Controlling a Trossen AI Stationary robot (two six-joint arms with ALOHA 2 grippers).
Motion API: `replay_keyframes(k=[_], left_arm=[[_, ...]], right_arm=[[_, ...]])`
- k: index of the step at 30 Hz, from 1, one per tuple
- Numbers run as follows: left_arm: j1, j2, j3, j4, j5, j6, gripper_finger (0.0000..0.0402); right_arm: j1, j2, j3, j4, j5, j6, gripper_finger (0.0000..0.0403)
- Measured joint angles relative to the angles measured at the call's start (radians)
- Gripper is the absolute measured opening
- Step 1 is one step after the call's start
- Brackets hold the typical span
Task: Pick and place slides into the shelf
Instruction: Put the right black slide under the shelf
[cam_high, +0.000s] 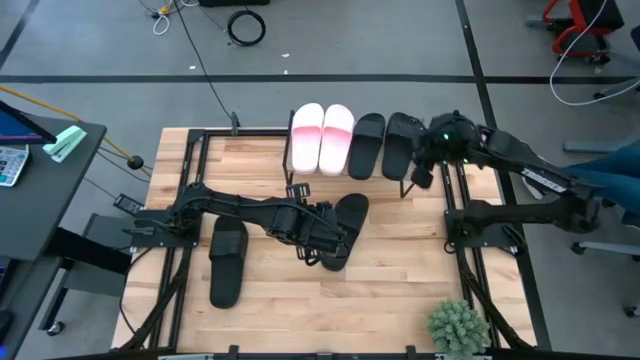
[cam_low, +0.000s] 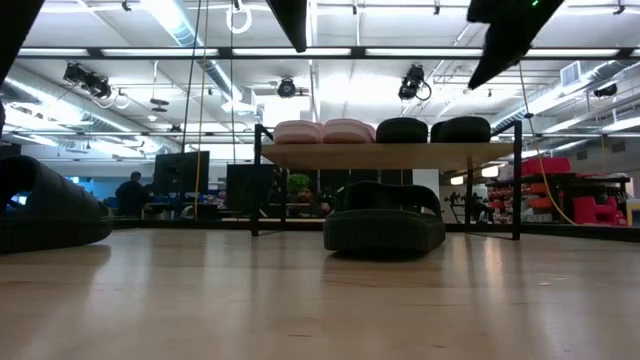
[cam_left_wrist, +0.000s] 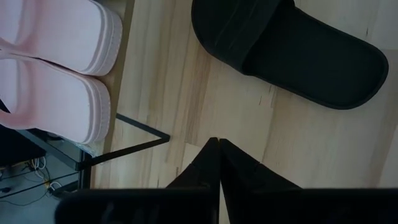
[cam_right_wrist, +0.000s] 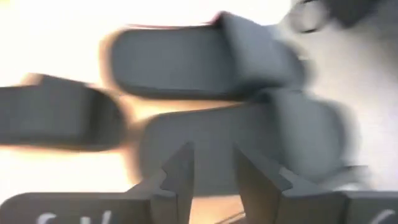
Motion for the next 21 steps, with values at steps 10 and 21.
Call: replay_keyframes(k=[10, 21], left_arm=[[-0.015, 0.000, 0.000, 0.000, 0.002, -0.037, 0.0005], [-0.194, 0.000, 0.000, -0.003, 0.116, -0.234, 0.0006]], right_arm=[[0.381, 0.008, -0.010, -0.012, -0.043, 0.353, 0.0009], [0.947, 0.193, -0.291, 0.500, 0.263, 0.688, 0.0008]])
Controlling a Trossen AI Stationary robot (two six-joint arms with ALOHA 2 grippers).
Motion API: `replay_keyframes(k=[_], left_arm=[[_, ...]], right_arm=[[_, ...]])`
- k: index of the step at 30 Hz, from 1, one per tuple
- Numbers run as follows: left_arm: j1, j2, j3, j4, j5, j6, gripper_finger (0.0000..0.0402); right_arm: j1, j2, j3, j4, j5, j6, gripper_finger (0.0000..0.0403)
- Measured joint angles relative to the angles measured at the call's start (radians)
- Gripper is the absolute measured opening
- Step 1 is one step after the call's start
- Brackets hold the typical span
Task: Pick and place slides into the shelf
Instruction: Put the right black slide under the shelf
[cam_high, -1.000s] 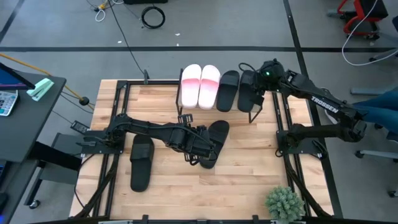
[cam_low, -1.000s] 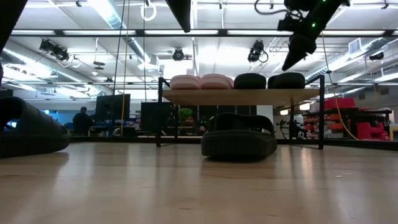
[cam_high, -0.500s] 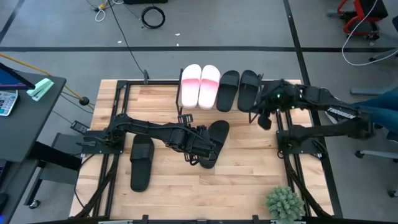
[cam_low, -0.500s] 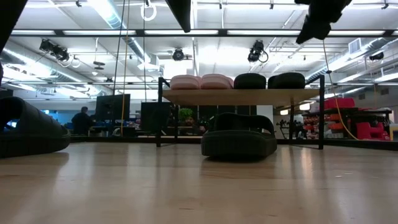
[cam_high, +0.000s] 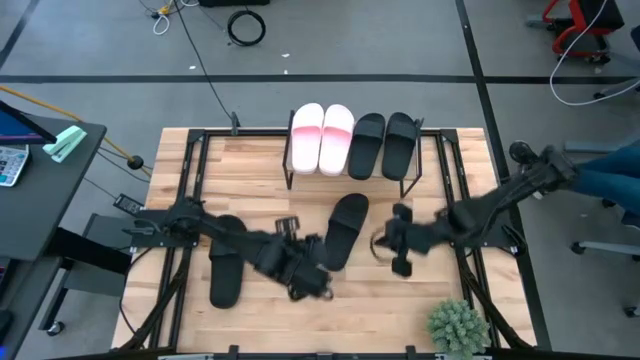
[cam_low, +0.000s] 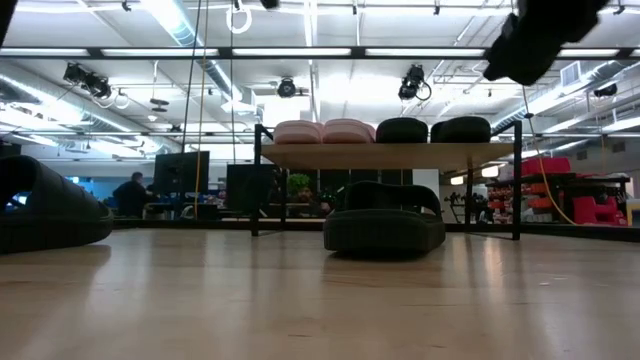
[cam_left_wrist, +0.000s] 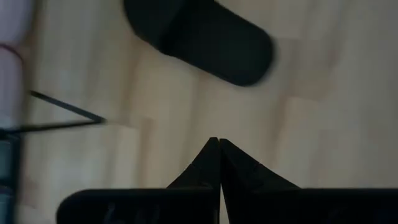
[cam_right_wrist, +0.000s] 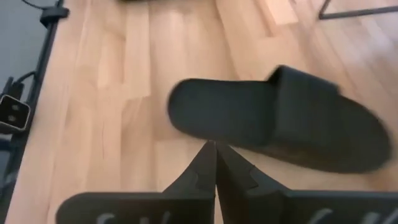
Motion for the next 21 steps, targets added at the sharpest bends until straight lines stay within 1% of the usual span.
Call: replay_keyframes(k=[2, 4, 6, 8, 10, 13, 17, 19, 21], left_arm=[[-0.043, 0.000, 0.000, 0.000, 0.036, -0.072, 0.0012], [-0.092, 0.000, 0.000, 0.000, 0.050, -0.149, 0.0015], [-0.140, 0.000, 0.000, 0.000, 0.050, -0.219, 0.0013], [-0.181, 0.000, 0.000, 0.000, 0.044, -0.282, 0.0006], [-0.218, 0.000, 0.000, 0.000, 0.015, -0.378, 0.0005], [-0.245, 0.000, 0.000, 0.000, 0.009, -0.516, 0.0010], [-0.280, 0.000, 0.000, -0.001, 0.022, -0.554, 0.0006], [-0.297, 0.000, -0.001, -0.001, 0.024, -0.553, 0.0004], [-0.311, -0.002, -0.023, 0.000, 0.024, -0.534, 0.0007]], right_arm=[[0.064, 0.050, -0.031, 0.099, 0.085, 0.042, 0.0004], [0.110, 0.108, -0.051, 0.183, 0.149, 0.081, 0.0004], [0.141, 0.170, -0.054, 0.259, 0.203, 0.117, 0.0005], [0.158, 0.234, -0.040, 0.316, 0.235, 0.122, 0.0005], [0.162, 0.298, -0.014, 0.352, 0.246, 0.118, 0.0003], [0.161, 0.382, 0.042, 0.356, 0.254, 0.102, 0.0004], [0.161, 0.460, 0.116, 0.355, 0.268, -0.013, 0.0007], [0.161, 0.472, 0.144, 0.340, 0.268, -0.055, 0.0007], [0.161, 0.471, 0.159, 0.328, 0.268, -0.062, 0.0005]])
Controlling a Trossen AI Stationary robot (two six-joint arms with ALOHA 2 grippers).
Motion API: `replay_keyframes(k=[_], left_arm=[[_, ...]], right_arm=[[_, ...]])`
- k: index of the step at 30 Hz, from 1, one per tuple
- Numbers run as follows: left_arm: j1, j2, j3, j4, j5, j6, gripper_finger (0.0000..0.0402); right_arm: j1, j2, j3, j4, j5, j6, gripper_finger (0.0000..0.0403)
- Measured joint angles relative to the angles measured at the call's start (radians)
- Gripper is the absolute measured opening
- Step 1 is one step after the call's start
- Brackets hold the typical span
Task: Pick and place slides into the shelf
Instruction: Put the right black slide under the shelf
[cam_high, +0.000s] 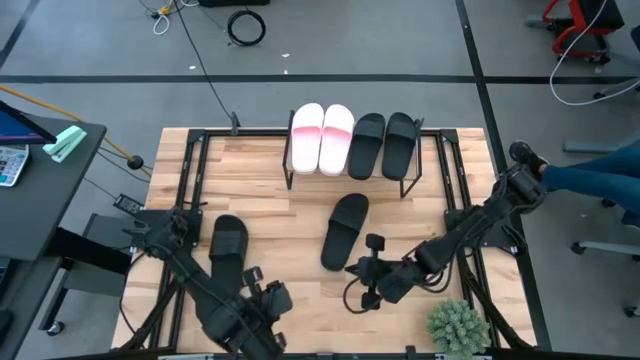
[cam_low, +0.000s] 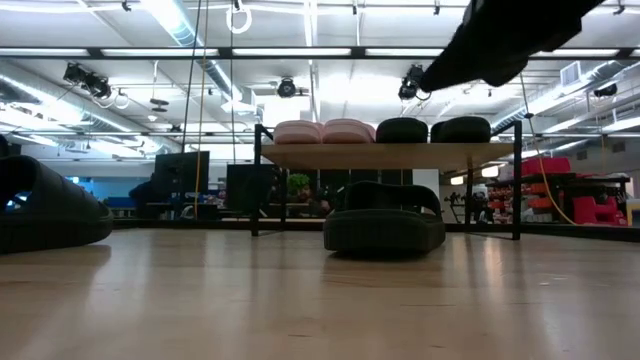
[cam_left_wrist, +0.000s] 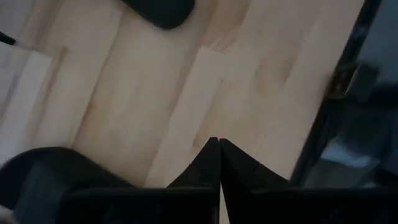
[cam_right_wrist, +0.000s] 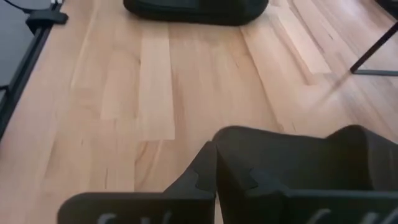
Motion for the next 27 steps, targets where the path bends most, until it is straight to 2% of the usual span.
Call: replay_keyframes(k=[6, 10, 12, 15, 17, 20, 23, 27], left_arm=[[-0.004, -0.069, -0.156, 0.000, -0.059, 0.072, 0.0005], [0.020, -0.204, -0.397, 0.002, -0.128, 0.104, 0.0008], [0.038, -0.308, -0.546, -0.003, -0.135, 0.043, 0.0014], [0.053, -0.456, -0.755, -0.003, -0.138, -0.140, 0.0015], [0.054, -0.537, -0.871, 0.018, -0.131, -0.238, 0.0010], [0.041, -0.630, -1.009, 0.093, -0.084, -0.300, 0.0005], [0.034, -0.667, -1.103, 0.233, -0.022, -0.242, 0.0006], [0.026, -0.663, -1.186, 0.408, -0.015, -0.081, 0.0031]], right_arm=[[0.003, -0.068, 0.000, -0.070, 0.000, 0.042, 0.0009], [0.003, -0.096, 0.000, -0.081, 0.000, 0.046, 0.0010], [0.003, -0.106, 0.000, -0.080, 0.001, 0.046, 0.0010], [0.003, -0.112, 0.000, -0.081, 0.002, 0.046, 0.0009], [0.003, -0.112, 0.000, -0.082, 0.002, 0.033, 0.0009], [-0.002, -0.112, 0.000, -0.083, 0.002, -0.002, 0.0009], [-0.013, -0.112, 0.000, -0.084, 0.002, -0.004, 0.0011], [-0.019, -0.112, 0.000, -0.084, 0.002, -0.004, 0.0012]])
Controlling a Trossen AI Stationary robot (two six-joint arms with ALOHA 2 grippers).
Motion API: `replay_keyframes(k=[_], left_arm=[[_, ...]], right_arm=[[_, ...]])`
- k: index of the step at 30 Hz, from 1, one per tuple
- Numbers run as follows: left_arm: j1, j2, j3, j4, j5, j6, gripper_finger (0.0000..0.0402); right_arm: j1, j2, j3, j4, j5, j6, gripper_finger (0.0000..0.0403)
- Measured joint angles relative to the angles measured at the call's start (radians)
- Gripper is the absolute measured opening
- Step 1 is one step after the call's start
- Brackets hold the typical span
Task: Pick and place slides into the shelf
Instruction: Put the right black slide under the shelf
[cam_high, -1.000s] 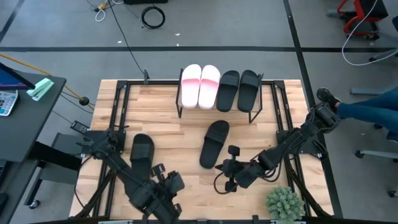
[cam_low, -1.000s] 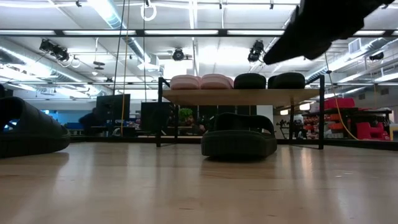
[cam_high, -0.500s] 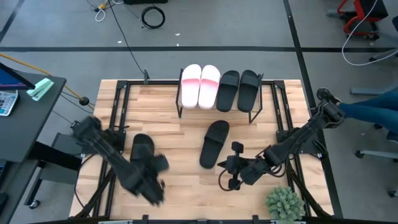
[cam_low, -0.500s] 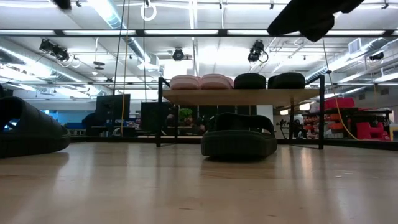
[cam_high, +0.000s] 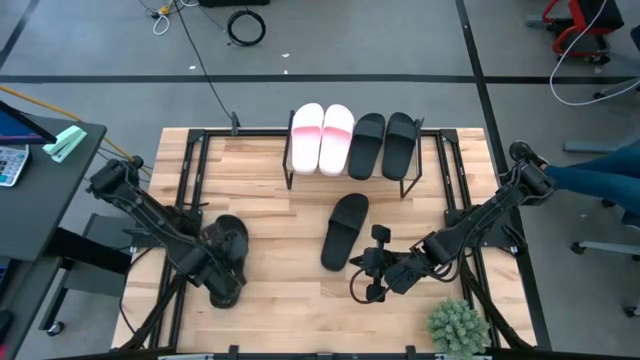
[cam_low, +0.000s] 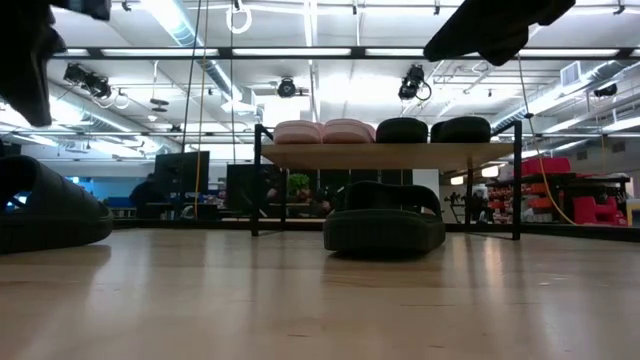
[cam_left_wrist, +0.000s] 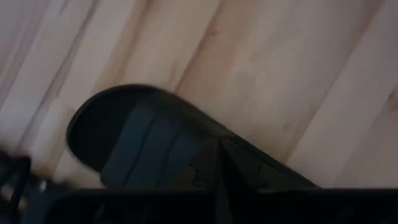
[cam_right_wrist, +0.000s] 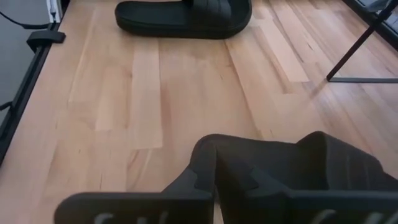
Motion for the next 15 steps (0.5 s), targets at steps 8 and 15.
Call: replay_keyframes(k=[8, 15], left_arm=[[0.062, 0.034, -0.048, 0.207, -0.067, 0.192, 0.0100], [0.217, 0.043, -0.046, 0.755, -0.149, 0.817, 0.0136]], right_arm=[[0.000, 0.011, 0.000, -0.020, -0.032, 0.000, 0.0043], [-0.028, 0.029, 0.000, -0.027, -0.023, -0.003, 0.0093]])
